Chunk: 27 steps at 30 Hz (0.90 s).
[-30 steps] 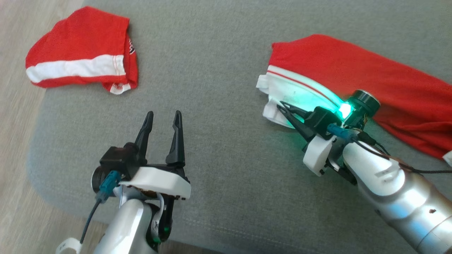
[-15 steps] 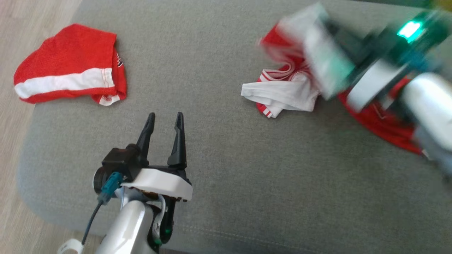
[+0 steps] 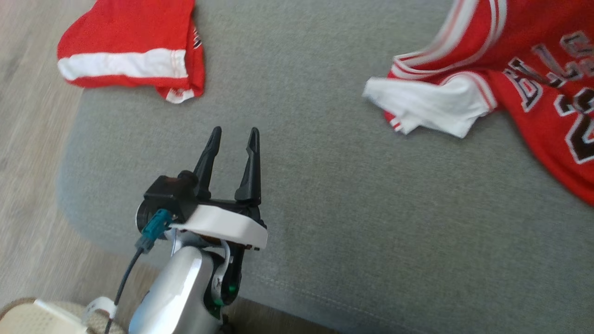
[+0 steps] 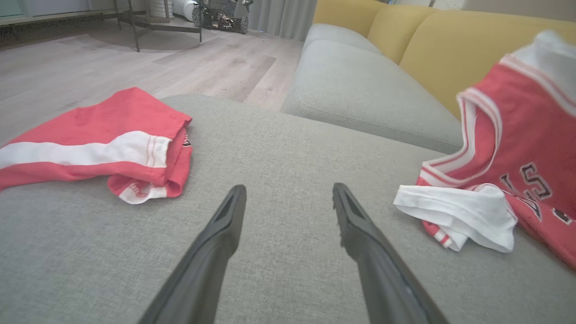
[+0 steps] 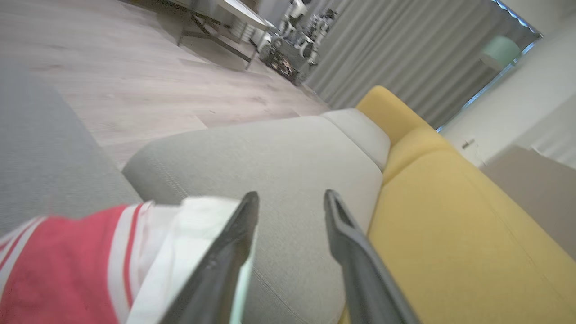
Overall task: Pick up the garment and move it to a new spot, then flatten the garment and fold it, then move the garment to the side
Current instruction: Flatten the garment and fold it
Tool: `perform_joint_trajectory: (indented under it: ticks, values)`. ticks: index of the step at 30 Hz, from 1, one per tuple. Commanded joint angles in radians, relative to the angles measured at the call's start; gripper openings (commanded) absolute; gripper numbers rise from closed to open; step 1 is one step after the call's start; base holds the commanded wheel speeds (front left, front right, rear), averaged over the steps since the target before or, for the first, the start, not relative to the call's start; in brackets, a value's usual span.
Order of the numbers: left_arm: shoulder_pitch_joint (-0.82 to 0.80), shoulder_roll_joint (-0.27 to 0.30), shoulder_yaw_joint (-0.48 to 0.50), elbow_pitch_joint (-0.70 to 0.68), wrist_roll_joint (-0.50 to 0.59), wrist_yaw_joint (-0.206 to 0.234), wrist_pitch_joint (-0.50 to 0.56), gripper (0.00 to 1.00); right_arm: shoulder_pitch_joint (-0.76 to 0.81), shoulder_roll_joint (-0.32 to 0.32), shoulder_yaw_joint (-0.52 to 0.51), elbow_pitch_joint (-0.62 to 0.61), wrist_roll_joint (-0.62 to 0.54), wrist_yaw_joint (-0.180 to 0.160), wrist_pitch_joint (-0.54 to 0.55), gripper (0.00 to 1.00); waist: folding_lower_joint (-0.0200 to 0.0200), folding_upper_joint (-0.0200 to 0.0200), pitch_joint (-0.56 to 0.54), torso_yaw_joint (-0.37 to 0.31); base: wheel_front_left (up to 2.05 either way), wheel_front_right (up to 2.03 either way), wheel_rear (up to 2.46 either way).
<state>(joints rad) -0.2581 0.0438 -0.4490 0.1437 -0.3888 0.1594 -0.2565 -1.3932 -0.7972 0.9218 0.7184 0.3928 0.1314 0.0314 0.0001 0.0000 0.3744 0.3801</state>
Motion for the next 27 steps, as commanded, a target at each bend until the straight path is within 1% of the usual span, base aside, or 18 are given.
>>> perform_joint_trajectory:
  ticks: [1,4,7,13,14,15,18,21,23,27]
  values:
    - [-0.025,0.006,0.023,-0.034,-0.003,0.008,-0.005,1.0,-0.007,0.007,-0.015,0.02,-0.006,-0.001,-0.015,1.0,-0.0001,0.0,0.018,0.018,0.0,0.0,0.0]
    - [-0.022,0.006,0.029,-0.032,0.001,0.013,-0.005,1.0,-0.014,0.052,-0.028,0.118,-0.017,-0.001,-0.051,1.0,-0.0001,0.0,0.016,0.003,0.0,0.0,0.0]
    - [-0.019,0.006,0.041,-0.023,0.014,0.01,-0.005,1.0,0.01,0.097,-0.028,0.182,-0.012,-0.001,-0.092,1.0,-0.0001,0.0,0.003,-0.03,0.0,0.0,0.0]
    - [-0.02,0.006,0.082,-0.018,0.042,0.002,-0.005,1.0,0.089,0.187,-0.079,0.247,0.032,-0.001,-0.224,1.0,-0.0001,0.0,-0.046,-0.132,0.0,0.0,0.0]
    - [-0.02,0.006,0.082,-0.018,0.042,0.002,-0.005,1.0,0.089,0.187,-0.079,0.247,0.032,-0.001,-0.224,1.0,-0.0001,0.0,-0.046,-0.132,0.0,0.0,0.0]
    - [-0.019,0.006,0.088,-0.017,0.047,0.0,-0.005,1.0,0.107,0.2,-0.091,0.247,0.042,-0.001,-0.243,1.0,-0.0001,0.0,-0.055,-0.149,0.0,0.0,0.0]
    - [-0.014,0.006,0.107,-0.018,0.064,-0.004,-0.005,1.0,0.169,0.233,-0.132,0.228,0.062,-0.001,-0.279,1.0,-0.0001,0.0,-0.091,-0.206,0.0,0.0,0.0]
    - [-0.007,0.006,0.123,-0.023,0.078,-0.012,-0.005,1.0,0.246,0.253,-0.191,0.173,0.071,-0.001,-0.291,1.0,-0.0001,0.0,-0.123,-0.254,0.0,0.0,0.0]
    - [-0.001,0.006,0.134,-0.028,0.086,-0.015,-0.005,1.0,0.308,0.263,-0.265,0.094,0.072,-0.001,-0.292,1.0,-0.0001,0.0,-0.145,-0.283,0.0,0.0,0.0]
    - [0.018,0.006,0.153,-0.038,0.098,-0.022,-0.005,1.0,0.506,0.302,-0.411,-0.08,0.038,-0.001,-0.293,1.0,-0.0001,0.0,-0.189,-0.334,0.0,0.0,0.0]
